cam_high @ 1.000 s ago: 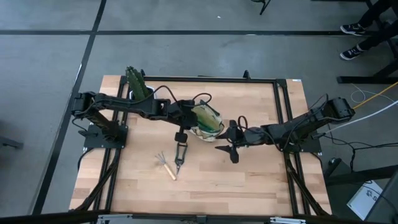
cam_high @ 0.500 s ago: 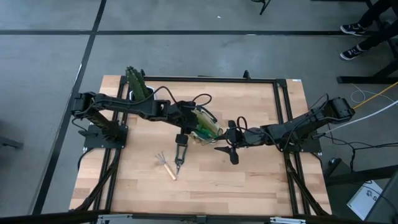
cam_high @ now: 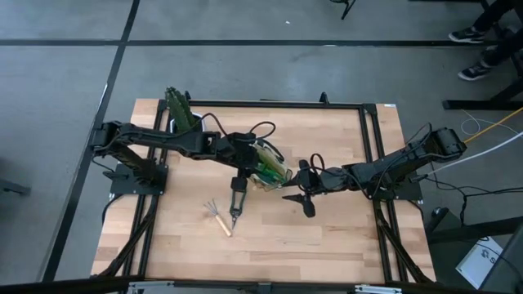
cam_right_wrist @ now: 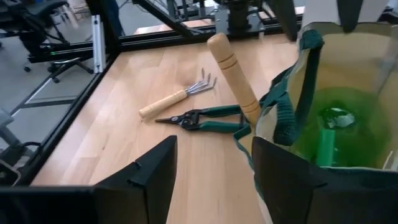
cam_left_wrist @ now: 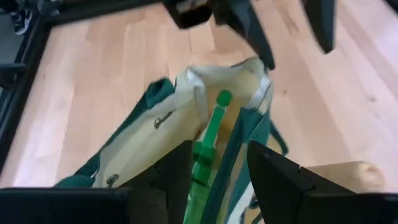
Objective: Pick & Place Garden tools in Gardening bag
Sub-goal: Put the fruit pruner into the gardening bag
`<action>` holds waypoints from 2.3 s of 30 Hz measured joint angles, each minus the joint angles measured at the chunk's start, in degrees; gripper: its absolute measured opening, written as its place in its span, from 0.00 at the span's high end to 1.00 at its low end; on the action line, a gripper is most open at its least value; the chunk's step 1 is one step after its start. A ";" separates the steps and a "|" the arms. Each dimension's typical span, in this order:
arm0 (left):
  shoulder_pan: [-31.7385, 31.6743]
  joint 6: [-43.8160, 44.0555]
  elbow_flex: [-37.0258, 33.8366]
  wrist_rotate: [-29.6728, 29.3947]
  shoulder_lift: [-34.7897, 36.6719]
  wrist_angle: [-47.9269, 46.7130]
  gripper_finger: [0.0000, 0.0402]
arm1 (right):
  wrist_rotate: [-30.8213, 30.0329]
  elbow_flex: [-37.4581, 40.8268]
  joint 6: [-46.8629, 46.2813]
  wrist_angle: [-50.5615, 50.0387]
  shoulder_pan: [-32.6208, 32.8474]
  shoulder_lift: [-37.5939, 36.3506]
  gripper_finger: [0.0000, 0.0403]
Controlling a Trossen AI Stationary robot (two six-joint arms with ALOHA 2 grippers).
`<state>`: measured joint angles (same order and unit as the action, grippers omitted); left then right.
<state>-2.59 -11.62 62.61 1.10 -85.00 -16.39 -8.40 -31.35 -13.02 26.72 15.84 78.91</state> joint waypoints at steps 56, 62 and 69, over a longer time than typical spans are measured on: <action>17.55 69.58 -12.56 -16.73 -13.09 -8.30 0.64 | 0.04 0.00 8.98 -0.81 -0.55 0.00 0.49; 17.46 65.46 -12.57 -15.78 -13.10 -9.07 0.76 | 0.04 0.00 8.94 -0.81 -0.55 0.00 0.49; 17.58 61.55 -12.92 -16.39 -11.23 -11.67 0.95 | 0.04 0.00 8.79 -0.81 -0.55 0.00 0.49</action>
<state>14.99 49.93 49.69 -15.28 -96.23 -28.06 -8.36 -31.35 -4.23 25.91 15.29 78.91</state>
